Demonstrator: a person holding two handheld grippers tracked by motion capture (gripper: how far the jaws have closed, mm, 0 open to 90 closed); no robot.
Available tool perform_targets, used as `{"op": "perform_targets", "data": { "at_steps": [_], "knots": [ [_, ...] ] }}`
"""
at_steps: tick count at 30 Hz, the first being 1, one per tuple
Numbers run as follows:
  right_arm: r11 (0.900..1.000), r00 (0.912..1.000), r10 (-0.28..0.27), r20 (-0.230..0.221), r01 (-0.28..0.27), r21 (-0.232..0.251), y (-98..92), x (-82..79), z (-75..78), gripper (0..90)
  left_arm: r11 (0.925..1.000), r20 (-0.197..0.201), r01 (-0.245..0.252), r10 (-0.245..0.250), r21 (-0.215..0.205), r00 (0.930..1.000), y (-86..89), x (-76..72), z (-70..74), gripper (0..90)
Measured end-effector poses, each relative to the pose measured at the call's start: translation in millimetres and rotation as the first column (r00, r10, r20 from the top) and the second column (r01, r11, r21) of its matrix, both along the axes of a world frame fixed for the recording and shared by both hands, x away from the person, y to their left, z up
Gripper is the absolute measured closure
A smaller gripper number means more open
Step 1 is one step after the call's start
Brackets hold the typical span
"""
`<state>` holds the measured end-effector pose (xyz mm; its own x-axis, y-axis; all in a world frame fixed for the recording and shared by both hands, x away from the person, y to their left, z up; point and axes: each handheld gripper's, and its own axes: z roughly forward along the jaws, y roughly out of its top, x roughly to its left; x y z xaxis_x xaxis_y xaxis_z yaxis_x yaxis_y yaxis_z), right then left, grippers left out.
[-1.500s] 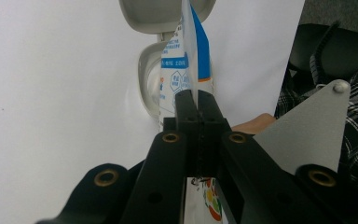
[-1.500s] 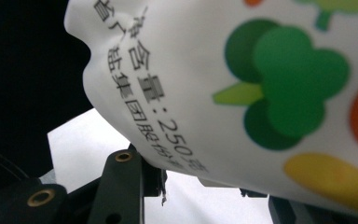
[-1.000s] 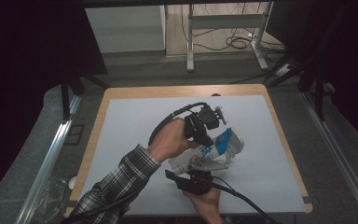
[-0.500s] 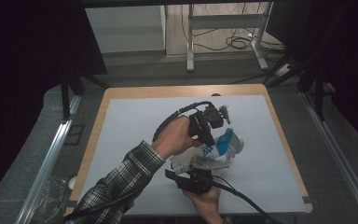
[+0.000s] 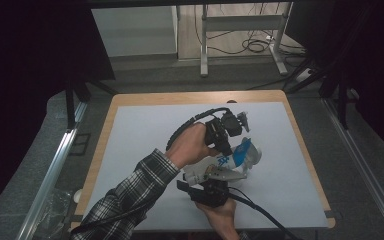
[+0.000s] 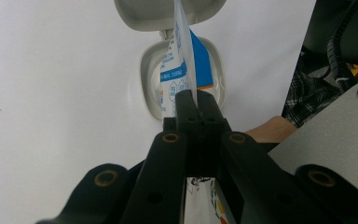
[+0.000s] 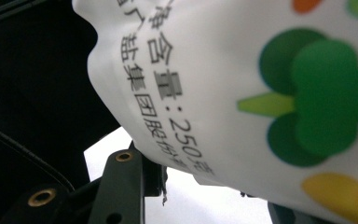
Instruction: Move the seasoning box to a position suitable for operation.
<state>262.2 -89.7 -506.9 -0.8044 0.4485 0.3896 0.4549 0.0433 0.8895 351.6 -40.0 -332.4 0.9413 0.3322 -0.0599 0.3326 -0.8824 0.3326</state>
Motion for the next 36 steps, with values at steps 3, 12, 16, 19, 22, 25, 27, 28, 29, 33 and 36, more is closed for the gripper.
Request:
{"op": "perform_targets", "data": {
  "at_steps": [3, 12, 16, 19, 22, 25, 27, 28, 29, 33, 36],
  "knots": [
    [1.0, 1.0, 0.001, -0.005, -0.001, 0.005, 0.0, -0.2, 0.3, 59.9, 1.0, 0.0, 0.0, 0.0, 0.001, 1.0, -0.3, 0.3, -0.2, 90.0],
    [1.0, 1.0, 0.004, -0.007, -0.004, 0.016, 0.0, -0.3, 1.3, 59.9, 1.0, -0.002, 0.003, -0.003, 0.004, 1.0, -1.8, 0.3, -0.4, 90.0],
    [1.0, 1.0, 0.005, -0.006, -0.005, 0.024, 0.1, -0.3, 2.0, 59.9, 1.0, 0.001, 0.002, -0.002, 0.003, 1.0, -2.3, 0.0, 0.3, 90.0],
    [1.0, 0.9999, 0.008, -0.008, -0.007, 0.026, -0.3, -0.4, 2.5, 59.9, 1.0, 0.001, 0.001, -0.001, 0.004, 1.0, -2.5, 0.0, 0.5, 90.0],
    [1.0, 0.9999, 0.009, -0.01, -0.008, 0.029, -0.3, -0.5, 2.7, 59.9, 1.0, 0.002, 0.001, -0.001, 0.005, 1.0, -2.8, -0.2, 0.5, 90.0],
    [0.999, 0.9999, 0.01, -0.01, -0.009, 0.032, -0.2, -0.7, 2.8, 59.9, 1.0, 0.002, 0.001, -0.001, 0.006, 1.0, -2.9, -0.1, 0.2, 90.0],
    [0.999, 0.9999, 0.01, -0.01, -0.01, 0.032, -0.2, -0.7, 2.9, 59.9, 1.0, 0.002, 0.0, 0.0, 0.005, 1.0, -3.1, -0.2, 0.1, 90.0],
    [0.999, 0.9999, 0.011, -0.011, -0.01, 0.033, -0.2, -0.7, 2.9, 59.9, 1.0, 0.002, 0.001, -0.001, 0.006, 1.0, -3.2, -0.1, 0.1, 90.0],
    [0.999, 0.9999, 0.011, -0.011, -0.011, 0.035, -0.2, -0.8, 3.0, 59.9, 1.0, 0.001, 0.002, -0.002, 0.006, 1.0, -3.3, 0.0, 0.0, 90.0],
    [0.999, 0.9998, 0.013, -0.013, -0.012, 0.039, -0.5, -1.0, 3.5, 59.9, 1.0, 0.003, 0.004, -0.005, 0.008, 1.0, -3.9, 0.0, 0.2, 90.0],
    [0.999, 0.9998, 0.014, -0.013, -0.014, 0.043, -0.5, -1.2, 4.1, 60.0, 0.9999, 0.003, 0.007, -0.007, 0.009, 1.0, -4.0, -0.2, 0.8, 90.0]
  ]
}}
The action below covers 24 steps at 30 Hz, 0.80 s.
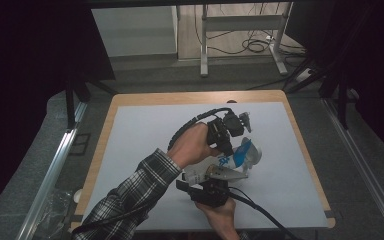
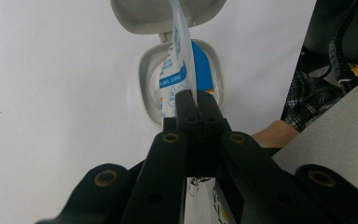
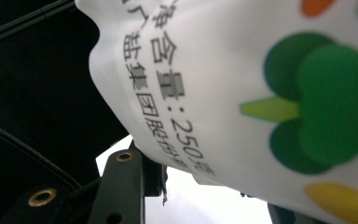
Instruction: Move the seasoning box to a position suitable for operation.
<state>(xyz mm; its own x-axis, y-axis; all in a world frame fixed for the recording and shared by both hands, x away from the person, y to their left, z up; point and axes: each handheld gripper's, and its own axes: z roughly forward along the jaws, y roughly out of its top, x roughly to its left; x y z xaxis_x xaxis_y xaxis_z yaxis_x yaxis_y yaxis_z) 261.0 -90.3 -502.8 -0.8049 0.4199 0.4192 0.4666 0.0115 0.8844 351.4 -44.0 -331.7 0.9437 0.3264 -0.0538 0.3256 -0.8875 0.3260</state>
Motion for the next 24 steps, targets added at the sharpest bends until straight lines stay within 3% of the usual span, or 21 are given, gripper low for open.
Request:
{"op": "perform_targets", "data": {
  "at_steps": [24],
  "knots": [
    [1.0, 1.0, 0.006, -0.006, -0.006, 0.022, -0.7, -0.5, 2.4, 60.0, 1.0, 0.009, -0.002, 0.002, 0.003, 1.0, -1.6, -0.4, 1.7, 90.0]
  ]
}}
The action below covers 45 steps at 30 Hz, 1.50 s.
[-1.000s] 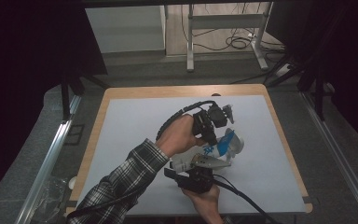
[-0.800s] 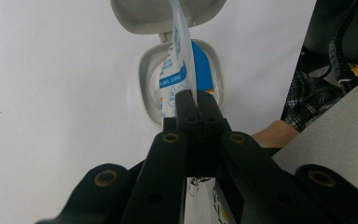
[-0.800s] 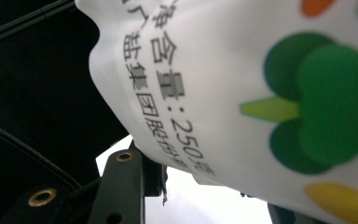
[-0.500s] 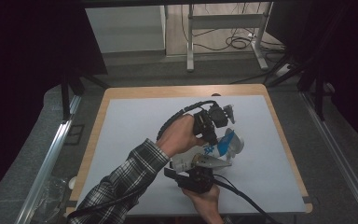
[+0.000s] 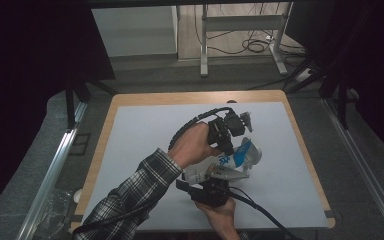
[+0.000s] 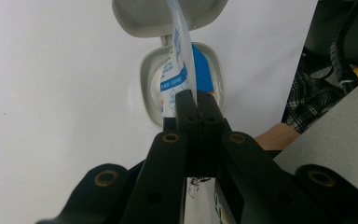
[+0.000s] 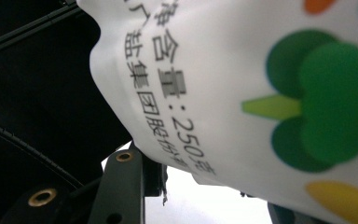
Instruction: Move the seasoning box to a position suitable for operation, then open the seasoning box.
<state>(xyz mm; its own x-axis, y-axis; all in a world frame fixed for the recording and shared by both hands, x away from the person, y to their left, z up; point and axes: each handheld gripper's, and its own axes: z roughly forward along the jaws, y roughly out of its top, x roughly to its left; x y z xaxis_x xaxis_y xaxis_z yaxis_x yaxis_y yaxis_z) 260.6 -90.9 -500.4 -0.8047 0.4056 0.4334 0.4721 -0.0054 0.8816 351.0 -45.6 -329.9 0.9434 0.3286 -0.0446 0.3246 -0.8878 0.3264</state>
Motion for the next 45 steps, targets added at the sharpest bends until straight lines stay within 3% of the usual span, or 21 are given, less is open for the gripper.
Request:
{"op": "perform_targets", "data": {
  "at_steps": [45],
  "knots": [
    [1.0, 1.0, 0.007, -0.006, -0.007, 0.022, 0.4, 0.9, 3.6, 60.0, 1.0, 0.002, -0.007, 0.007, -0.003, 1.0, -0.4, 2.0, 2.6, 90.0]
  ]
}}
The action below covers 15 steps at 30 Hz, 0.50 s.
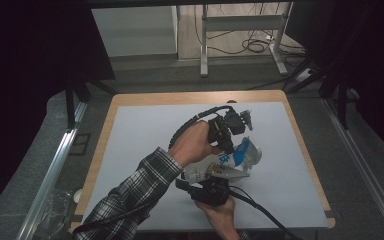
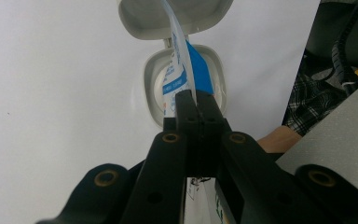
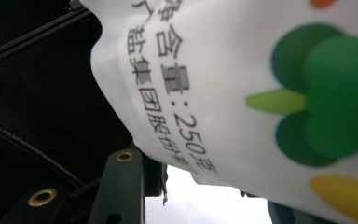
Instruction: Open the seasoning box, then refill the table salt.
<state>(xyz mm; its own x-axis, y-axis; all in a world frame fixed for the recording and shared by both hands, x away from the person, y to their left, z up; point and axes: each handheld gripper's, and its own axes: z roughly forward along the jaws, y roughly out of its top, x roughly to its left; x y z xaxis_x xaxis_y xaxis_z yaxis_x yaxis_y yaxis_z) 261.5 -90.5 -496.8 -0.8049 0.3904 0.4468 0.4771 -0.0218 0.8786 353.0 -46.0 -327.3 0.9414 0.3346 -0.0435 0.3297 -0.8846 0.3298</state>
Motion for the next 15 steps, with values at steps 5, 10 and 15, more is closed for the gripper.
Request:
{"op": "perform_targets", "data": {
  "at_steps": [5, 10, 15],
  "knots": [
    [1.0, 1.0, -0.001, -0.001, 0.001, 0.003, 0.0, 0.3, -0.5, 60.0, 1.0, -0.001, -0.002, 0.002, -0.002, 1.0, 0.2, 0.4, -0.8, 90.0],
    [1.0, 1.0, -0.001, 0.001, 0.001, -0.001, 0.0, 0.2, -0.9, 60.0, 1.0, -0.002, -0.001, 0.001, -0.003, 1.0, 0.6, 0.5, -1.2, 90.0],
    [1.0, 1.0, -0.001, 0.001, 0.001, 0.003, 0.5, 0.6, -1.2, 60.1, 1.0, -0.002, 0.0, 0.0, -0.001, 1.0, 0.6, 0.8, -1.4, 90.0]
  ]
}}
